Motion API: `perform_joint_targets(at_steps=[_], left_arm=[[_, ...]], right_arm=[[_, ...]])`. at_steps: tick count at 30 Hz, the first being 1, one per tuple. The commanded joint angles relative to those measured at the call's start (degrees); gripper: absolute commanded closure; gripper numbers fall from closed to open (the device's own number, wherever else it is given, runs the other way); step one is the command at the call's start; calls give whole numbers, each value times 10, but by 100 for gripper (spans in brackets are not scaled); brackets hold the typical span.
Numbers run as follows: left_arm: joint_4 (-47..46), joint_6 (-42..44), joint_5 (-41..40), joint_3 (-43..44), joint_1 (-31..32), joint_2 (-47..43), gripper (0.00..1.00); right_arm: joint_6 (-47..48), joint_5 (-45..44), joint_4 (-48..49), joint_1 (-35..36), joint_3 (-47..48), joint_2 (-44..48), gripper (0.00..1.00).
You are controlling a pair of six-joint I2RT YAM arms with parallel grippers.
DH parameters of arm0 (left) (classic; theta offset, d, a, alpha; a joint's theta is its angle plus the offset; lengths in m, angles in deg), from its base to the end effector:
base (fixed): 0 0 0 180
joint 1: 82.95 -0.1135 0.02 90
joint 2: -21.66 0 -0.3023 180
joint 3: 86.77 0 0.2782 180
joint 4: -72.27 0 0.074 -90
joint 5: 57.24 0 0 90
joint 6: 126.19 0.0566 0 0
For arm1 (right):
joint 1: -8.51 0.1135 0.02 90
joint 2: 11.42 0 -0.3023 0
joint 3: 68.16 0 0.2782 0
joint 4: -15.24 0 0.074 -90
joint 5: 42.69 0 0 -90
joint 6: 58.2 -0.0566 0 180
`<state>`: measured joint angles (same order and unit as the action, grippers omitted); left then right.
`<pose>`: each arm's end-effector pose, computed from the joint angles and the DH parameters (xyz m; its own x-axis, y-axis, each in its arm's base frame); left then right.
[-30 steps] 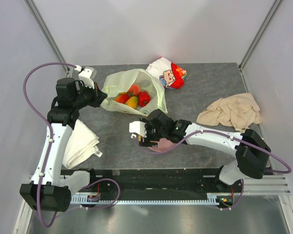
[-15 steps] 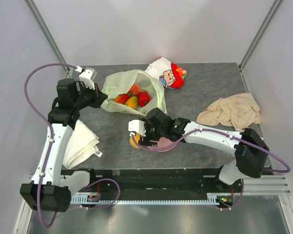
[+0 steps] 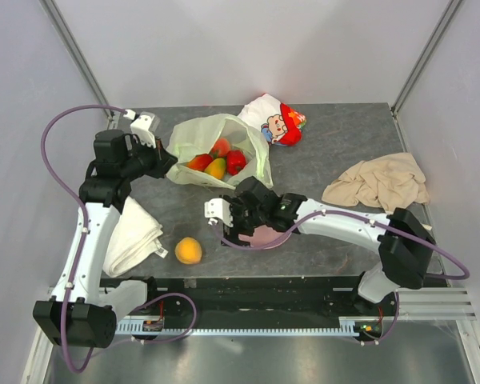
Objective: Take the fake fruits out of the plastic bag
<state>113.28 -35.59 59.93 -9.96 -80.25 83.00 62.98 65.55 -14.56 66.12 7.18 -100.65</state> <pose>0.2538 -0.0378 0.3994 -0.4259 0.0294 -0.9043 0.4579 0.8690 -0.1874 0.1877 0.3290 0.2607 0.1614 -0.6635 -0.7306 -0.9814 -0.0302 -0.1894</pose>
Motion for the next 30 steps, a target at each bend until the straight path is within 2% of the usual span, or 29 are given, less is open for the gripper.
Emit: perform_joint_targets(at_steps=[1, 6, 14, 25, 30], left_arm=[[-13, -42, 14, 10, -2, 0, 93], [2, -60, -8, 33, -3, 11, 94], [14, -86, 9, 60, -2, 11, 95], [54, -75, -13, 81, -3, 4, 97], [120, -32, -53, 100, -3, -24, 98]], right_arm=[[-66, 76, 60, 21, 59, -45, 2], [-183, 87, 123, 43, 111, -126, 2], [-338, 109, 230, 83, 190, -239, 2], [-431, 139, 333, 124, 231, -336, 2], [-496, 141, 385, 126, 253, -382, 9]])
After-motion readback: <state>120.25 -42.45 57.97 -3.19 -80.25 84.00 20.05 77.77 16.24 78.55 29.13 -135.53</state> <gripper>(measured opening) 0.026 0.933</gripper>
